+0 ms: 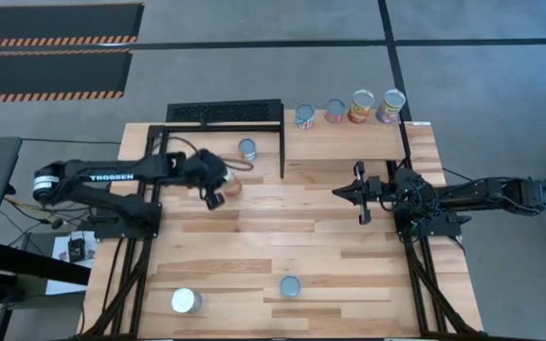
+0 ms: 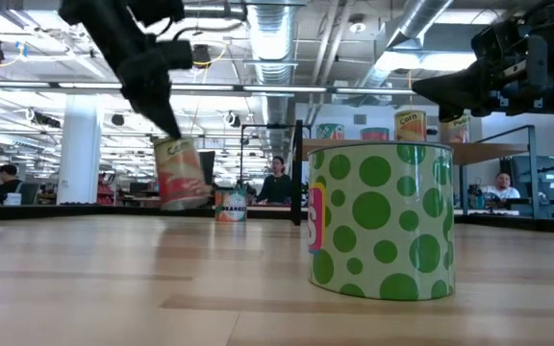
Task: Pick and place cans onto a shelf
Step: Put the large canned corn on the shelf
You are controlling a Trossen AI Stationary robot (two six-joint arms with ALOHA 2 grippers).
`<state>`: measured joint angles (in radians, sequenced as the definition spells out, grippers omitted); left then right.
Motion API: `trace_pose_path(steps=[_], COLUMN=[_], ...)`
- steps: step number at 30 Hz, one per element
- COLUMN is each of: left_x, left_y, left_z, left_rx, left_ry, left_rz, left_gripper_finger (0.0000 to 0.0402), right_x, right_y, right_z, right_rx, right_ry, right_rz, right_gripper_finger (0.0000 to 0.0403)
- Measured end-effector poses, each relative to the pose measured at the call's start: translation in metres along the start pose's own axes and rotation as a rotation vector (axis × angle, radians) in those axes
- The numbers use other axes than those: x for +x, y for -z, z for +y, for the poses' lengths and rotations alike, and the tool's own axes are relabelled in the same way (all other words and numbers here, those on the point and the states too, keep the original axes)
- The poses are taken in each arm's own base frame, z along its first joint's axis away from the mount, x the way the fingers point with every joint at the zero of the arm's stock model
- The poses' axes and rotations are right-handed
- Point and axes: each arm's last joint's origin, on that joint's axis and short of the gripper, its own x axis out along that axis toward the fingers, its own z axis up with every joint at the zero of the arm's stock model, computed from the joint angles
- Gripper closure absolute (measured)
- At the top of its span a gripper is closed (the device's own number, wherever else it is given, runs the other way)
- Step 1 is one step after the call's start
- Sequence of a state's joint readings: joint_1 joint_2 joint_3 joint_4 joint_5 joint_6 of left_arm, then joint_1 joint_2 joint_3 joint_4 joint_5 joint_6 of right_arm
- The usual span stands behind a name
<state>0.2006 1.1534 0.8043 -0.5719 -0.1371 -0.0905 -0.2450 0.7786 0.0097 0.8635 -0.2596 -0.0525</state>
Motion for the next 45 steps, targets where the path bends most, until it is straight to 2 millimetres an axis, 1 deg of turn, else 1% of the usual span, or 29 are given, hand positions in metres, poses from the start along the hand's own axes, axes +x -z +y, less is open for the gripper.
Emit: trace_pose_path(steps=[4,8,10,14,19,23,28,34,37,41,45], left_x=[0.002,0.014,0.023,0.04,0.061,0.075,0.087,0.087,0.087,0.085,0.075], left_y=[-0.004,-0.013,-0.022,-0.044,-0.068,-0.08,-0.087,-0.089,-0.089,-0.089,-0.091], left_z=[-0.028,-0.05,-0.061,-0.079,-0.094,-0.102,-0.107,-0.107,-0.107,-0.107,-0.105], left_rx=[-0.008,0.016,0.04,0.095,0.138,0.169,0.207,0.204,0.204,0.205,0.219], left_ry=[0.076,0.076,0.077,0.098,0.107,0.103,0.103,0.107,0.112,0.132,0.135], left_rz=[-0.057,-0.046,-0.028,-0.011,0.048,0.059,0.067,0.059,0.06,0.061,0.044], left_gripper_finger=[0.04,0.04,0.04,0.04,0.04,0.04,0.04,0.0399,0.039,0.0364,0.0333], right_x=[0.0,0.0,0.0,0.0,0.0,0.0,0.0,0.0,0.0,0.0,0.0], right_y=[0.0,0.001,0.001,0.001,0.001,0.001,0.001,0.001,0.001,0.001,0.001], right_z=[0.0,0.0,0.0,0.0,0.0,0.0,0.0,0.0,0.0,0.0,0.0], right_rx=[0.0,0.002,0.003,0.003,0.005,0.005,0.006,0.005,0.004,0.004,0.004], right_ry=[0.0,0.0,0.0,-0.001,0.0,-0.001,-0.001,-0.001,-0.001,-0.001,-0.001], right_rz=[0.001,0.005,0.008,0.007,0.01,0.01,0.013,0.01,0.01,0.01,0.01], right_gripper_finger=[0.0391,0.039,0.039,0.039,0.039,0.039,0.039,0.039,0.039,0.039,0.039])
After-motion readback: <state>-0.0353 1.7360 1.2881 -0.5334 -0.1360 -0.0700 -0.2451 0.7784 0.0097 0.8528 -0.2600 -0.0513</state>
